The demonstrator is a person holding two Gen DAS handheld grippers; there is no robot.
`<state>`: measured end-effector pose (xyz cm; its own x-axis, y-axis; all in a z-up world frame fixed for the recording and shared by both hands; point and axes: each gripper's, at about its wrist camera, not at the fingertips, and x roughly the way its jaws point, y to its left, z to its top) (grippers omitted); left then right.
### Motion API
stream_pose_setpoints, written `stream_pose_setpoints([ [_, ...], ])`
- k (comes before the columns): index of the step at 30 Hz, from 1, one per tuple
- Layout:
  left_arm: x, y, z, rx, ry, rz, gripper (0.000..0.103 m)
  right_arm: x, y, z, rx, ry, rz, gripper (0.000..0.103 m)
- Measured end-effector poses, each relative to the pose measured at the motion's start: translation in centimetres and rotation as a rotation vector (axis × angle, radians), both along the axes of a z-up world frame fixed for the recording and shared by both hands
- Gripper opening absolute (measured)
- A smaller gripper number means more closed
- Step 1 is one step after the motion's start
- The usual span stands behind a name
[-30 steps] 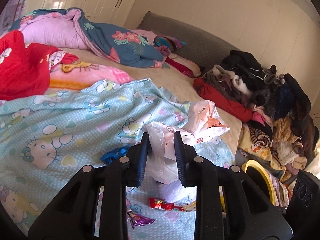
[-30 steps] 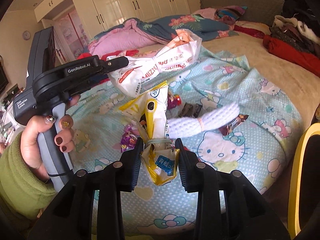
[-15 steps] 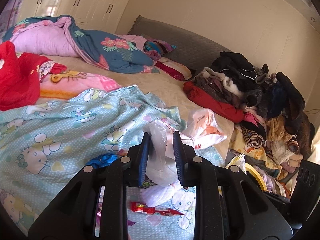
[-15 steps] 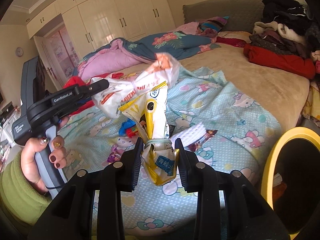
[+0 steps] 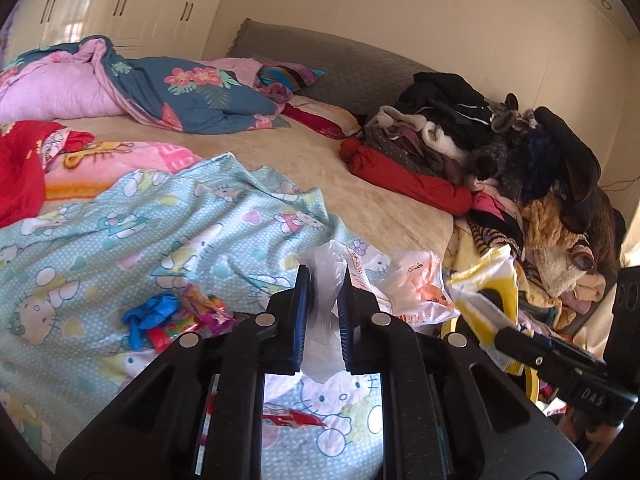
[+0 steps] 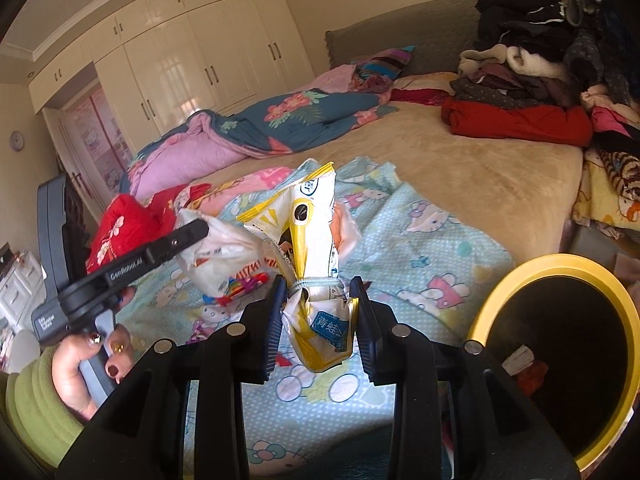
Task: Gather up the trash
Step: 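Carry both items over the bin and open both grippers to drop them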
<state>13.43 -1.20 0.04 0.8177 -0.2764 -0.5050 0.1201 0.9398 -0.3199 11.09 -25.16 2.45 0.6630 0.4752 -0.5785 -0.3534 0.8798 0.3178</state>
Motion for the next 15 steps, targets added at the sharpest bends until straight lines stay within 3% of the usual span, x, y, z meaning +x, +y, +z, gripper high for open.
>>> stream_pose_setpoints([
  [15, 0.1, -7.3, -1.1, 0.034, 0.013, -0.139, 0.006, 0.6, -7.4, 0.8, 0.053, -0.014, -0.171, 0.031],
])
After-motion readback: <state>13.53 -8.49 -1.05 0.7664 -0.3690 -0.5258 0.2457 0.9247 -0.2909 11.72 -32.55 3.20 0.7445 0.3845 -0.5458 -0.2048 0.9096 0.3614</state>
